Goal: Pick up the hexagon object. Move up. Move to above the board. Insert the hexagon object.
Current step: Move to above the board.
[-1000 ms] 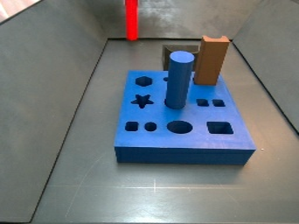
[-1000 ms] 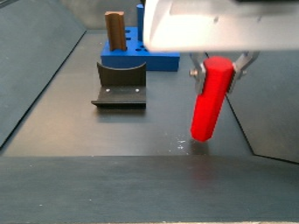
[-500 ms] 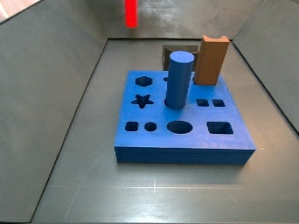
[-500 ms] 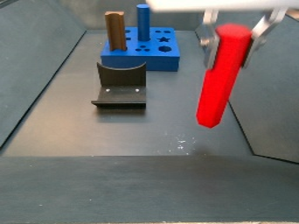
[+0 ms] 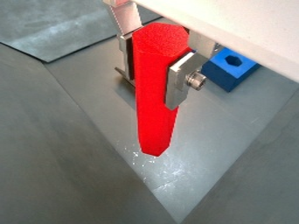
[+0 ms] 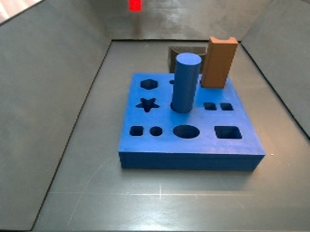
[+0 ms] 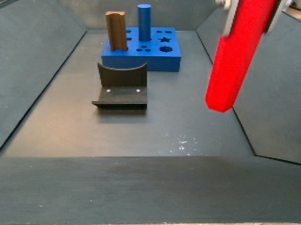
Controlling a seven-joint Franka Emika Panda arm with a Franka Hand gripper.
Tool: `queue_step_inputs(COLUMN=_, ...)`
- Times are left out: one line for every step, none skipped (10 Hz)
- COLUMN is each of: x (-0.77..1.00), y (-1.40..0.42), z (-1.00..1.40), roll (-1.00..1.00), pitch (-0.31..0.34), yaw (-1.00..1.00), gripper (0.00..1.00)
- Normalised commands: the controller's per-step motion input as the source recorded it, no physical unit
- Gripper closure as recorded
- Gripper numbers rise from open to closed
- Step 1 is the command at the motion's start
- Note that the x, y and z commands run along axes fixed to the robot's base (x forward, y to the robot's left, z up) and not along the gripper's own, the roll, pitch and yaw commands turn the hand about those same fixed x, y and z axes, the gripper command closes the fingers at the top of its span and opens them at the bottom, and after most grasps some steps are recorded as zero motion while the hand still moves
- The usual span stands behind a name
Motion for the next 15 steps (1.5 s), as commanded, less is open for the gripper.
queue_step_inputs(x=0.01, y=0.08, z=0.96, roll=-0.02, pitch=0.086, yaw=-0.01, gripper=1.00)
queue_step_inputs(x=0.01, y=0.07, z=0.88, roll=-0.02, pitch=0.089, yaw=-0.01, gripper=1.00)
queue_step_inputs(x=0.00, y=0.04, z=0.71, roll=-0.01, pitch=0.091, yaw=-0.01, gripper=1.00)
queue_step_inputs(x=0.00, y=0.03, z=0.59, roll=-0.01, pitch=0.089, yaw=-0.01, gripper=1.00)
queue_step_inputs(x=0.00, y=0.02, z=0.42, roll=0.00, pitch=0.088, yaw=-0.01, gripper=1.00)
queue_step_inputs(x=0.00, y=0.02, z=0.30, roll=0.00, pitch=0.090, yaw=0.00, gripper=1.00)
queue_step_inputs(x=0.01, y=0.02, z=0.17, roll=0.01, pitch=0.093, yaw=0.00, gripper=1.00)
queue_step_inputs(x=0.14, y=-1.00, z=0.05, roll=0.18, pitch=0.171, yaw=-0.40, gripper=1.00)
queue_step_inputs(x=0.14, y=-1.00, z=0.04, roll=0.19, pitch=0.152, yaw=-0.38, gripper=1.00)
queue_step_inputs(x=0.14, y=-1.00, z=0.05, roll=0.17, pitch=0.071, yaw=-0.20, gripper=1.00)
queue_step_inputs(x=0.14, y=-1.00, z=0.04, roll=0.08, pitch=0.014, yaw=-0.11, gripper=1.00)
queue_step_inputs(x=0.14, y=-1.00, z=0.04, roll=0.05, pitch=0.013, yaw=-0.04, gripper=1.00)
queue_step_inputs(x=0.14, y=-1.00, z=0.04, roll=0.03, pitch=0.012, yaw=-0.02, gripper=1.00)
queue_step_inputs(x=0.13, y=-1.00, z=0.05, roll=0.00, pitch=0.009, yaw=0.00, gripper=1.00)
queue_step_inputs(x=0.13, y=-1.00, z=0.05, roll=0.00, pitch=0.007, yaw=0.00, gripper=1.00)
